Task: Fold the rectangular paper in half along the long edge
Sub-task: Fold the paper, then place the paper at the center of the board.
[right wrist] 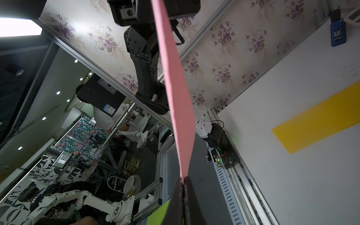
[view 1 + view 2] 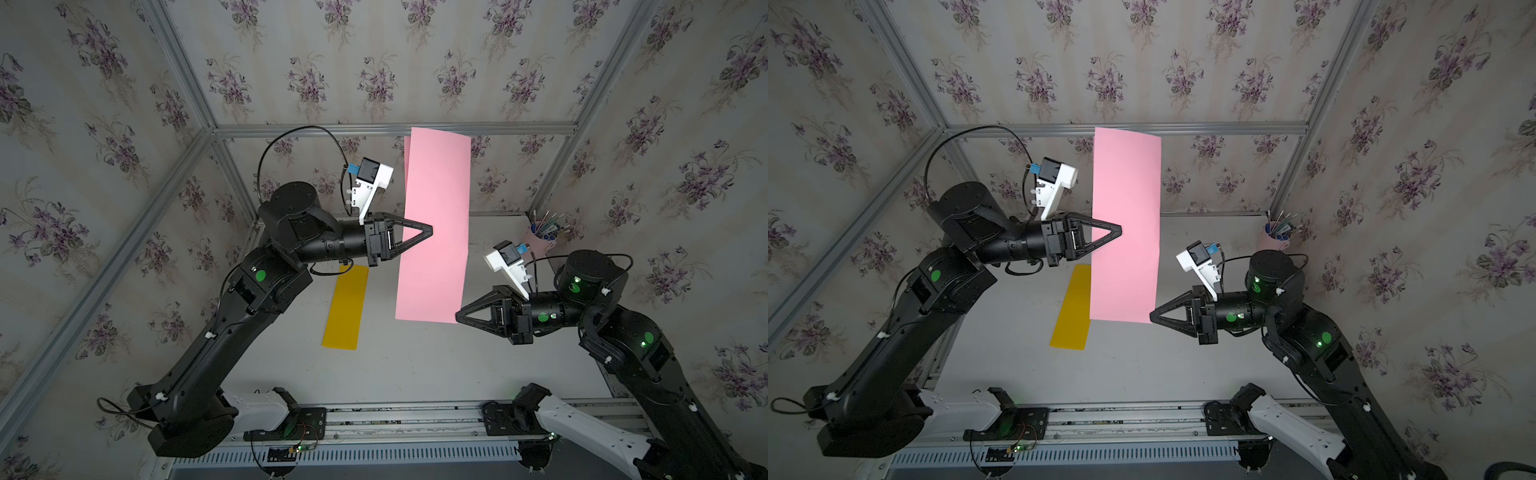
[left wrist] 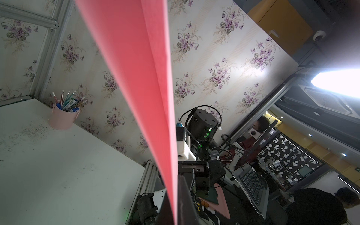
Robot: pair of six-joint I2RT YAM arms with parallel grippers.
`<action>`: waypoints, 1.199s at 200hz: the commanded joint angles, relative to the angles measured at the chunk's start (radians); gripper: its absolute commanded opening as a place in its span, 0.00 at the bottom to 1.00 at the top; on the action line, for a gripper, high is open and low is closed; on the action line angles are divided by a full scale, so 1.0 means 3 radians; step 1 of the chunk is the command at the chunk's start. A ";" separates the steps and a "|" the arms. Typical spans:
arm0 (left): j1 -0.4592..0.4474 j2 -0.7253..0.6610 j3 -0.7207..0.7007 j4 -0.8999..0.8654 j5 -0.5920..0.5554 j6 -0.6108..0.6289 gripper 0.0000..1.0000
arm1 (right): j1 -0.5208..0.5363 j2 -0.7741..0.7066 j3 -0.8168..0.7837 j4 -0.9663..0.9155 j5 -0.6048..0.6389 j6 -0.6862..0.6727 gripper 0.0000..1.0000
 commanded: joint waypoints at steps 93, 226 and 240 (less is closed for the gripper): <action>-0.0005 0.0024 0.0040 0.0045 0.0011 0.0063 0.00 | 0.0039 -0.0037 -0.0047 0.0008 0.0034 -0.0111 0.00; 0.0107 0.0614 0.0767 -0.3039 -0.2605 0.1107 0.00 | 0.0031 0.0560 0.0923 -0.1442 0.3872 -0.0308 0.65; -0.0234 0.0988 0.0890 -0.3569 -0.3620 0.1076 0.00 | 0.0037 0.0621 0.0856 -0.1473 0.4397 -0.0230 0.78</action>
